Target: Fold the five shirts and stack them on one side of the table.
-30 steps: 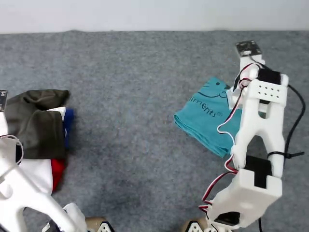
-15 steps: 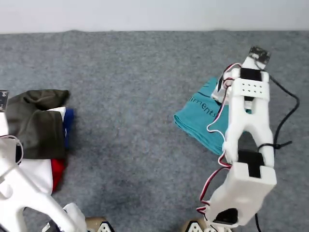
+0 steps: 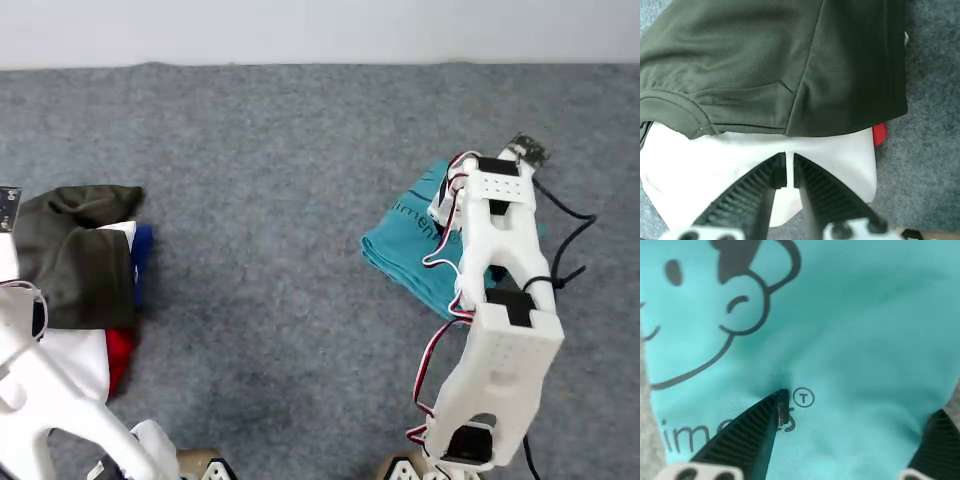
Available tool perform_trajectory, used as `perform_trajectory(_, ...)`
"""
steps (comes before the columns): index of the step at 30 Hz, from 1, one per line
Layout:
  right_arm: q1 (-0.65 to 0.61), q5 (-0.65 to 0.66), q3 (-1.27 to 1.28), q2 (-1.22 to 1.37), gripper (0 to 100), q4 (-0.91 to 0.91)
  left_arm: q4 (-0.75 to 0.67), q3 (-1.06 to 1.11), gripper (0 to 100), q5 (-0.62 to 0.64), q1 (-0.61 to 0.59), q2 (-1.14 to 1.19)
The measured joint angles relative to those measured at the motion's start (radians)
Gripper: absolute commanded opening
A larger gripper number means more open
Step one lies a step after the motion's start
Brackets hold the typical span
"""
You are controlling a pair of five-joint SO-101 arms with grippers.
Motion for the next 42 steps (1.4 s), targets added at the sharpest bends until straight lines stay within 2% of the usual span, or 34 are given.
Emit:
perform_trajectory(6, 0.002, -0.066, -0.02, 0.069, 37.1, -0.041, 0.0, 0.0, 3, 0.0, 0.0, 0.0)
perform_trajectory(13, 0.02, -0.066, -0.02, 0.074, 2.6, -0.035, 0.0, 0.0, 3, -0.018, 0.0, 0.0)
perform_trajectory(14, 0.029, -0.066, -0.02, 0.072, 0.2, -0.034, 0.0, 0.0, 3, -0.023, 0.0, 0.0)
perform_trajectory(21, 0.069, 0.002, -0.018, 0.071, 1.0, -0.025, 0.0, 0.0, 3, -0.032, 0.0, 0.0)
perform_trajectory(28, 0.132, 0.302, -0.002, -0.006, 0.9, -0.009, 0.0, 0.0, 3, -0.032, 0.0, 0.0)
perform_trajectory(38, 0.408, 1.013, 0.0, -0.086, 0.9, -0.012, 0.0, 0.0, 3, -0.032, 0.0, 0.0)
perform_trajectory(42, 0.525, 1.197, 0.0, -0.086, 0.9, -0.061, 0.0, 0.0, 3, -0.032, 0.0, 0.0)
